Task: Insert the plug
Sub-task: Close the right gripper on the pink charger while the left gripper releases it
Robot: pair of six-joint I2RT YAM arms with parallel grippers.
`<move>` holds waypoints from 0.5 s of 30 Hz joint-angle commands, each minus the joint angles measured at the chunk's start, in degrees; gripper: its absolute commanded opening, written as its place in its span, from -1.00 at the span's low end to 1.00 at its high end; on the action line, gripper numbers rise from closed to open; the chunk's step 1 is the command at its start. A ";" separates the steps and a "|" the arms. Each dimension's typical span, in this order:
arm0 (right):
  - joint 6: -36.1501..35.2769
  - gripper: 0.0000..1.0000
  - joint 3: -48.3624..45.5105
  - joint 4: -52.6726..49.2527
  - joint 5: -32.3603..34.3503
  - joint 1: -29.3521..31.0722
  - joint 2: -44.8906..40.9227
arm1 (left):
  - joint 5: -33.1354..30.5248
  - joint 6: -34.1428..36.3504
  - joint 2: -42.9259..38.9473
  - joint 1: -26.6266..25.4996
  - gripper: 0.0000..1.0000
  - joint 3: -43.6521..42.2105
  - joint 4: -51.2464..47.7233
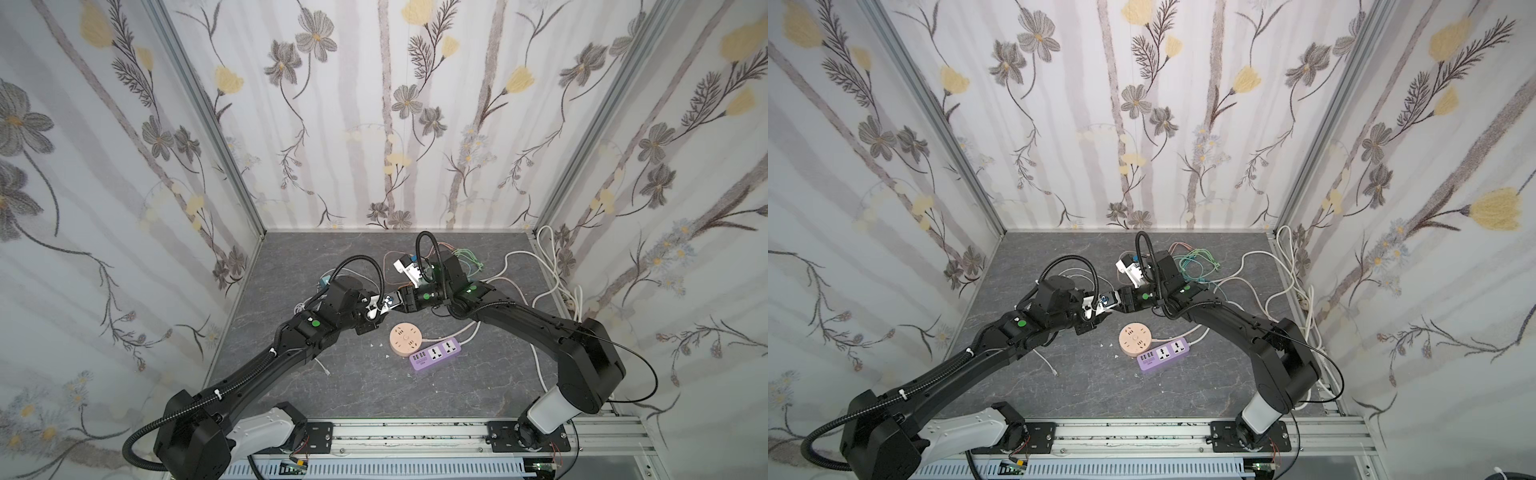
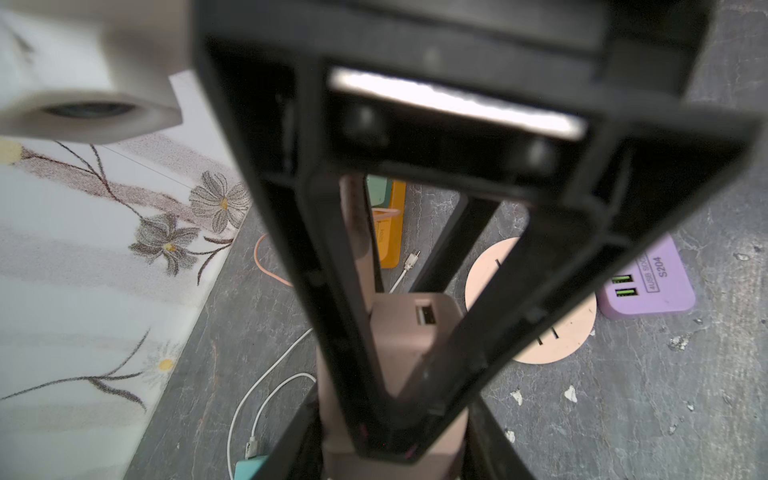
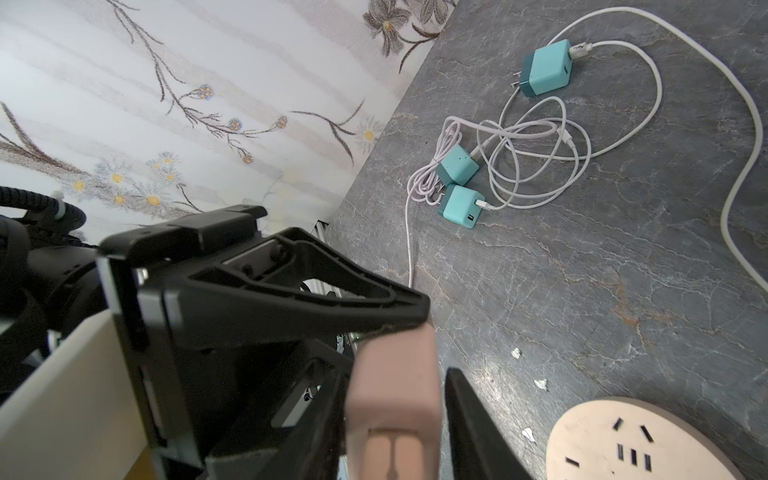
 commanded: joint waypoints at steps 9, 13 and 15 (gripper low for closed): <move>-17.71 -1.00 2.85 -8.28 3.41 -0.13 -4.05 | -4.18 -3.78 -1.18 0.03 0.56 -5.52 13.26; -28.72 -1.00 4.64 -14.45 4.22 -1.36 -6.02 | -10.27 -10.90 -1.83 0.91 1.00 -7.98 22.55; -33.48 -1.00 4.65 -15.12 4.92 -1.65 -7.00 | -15.81 -19.90 -0.87 1.67 1.00 -8.04 27.09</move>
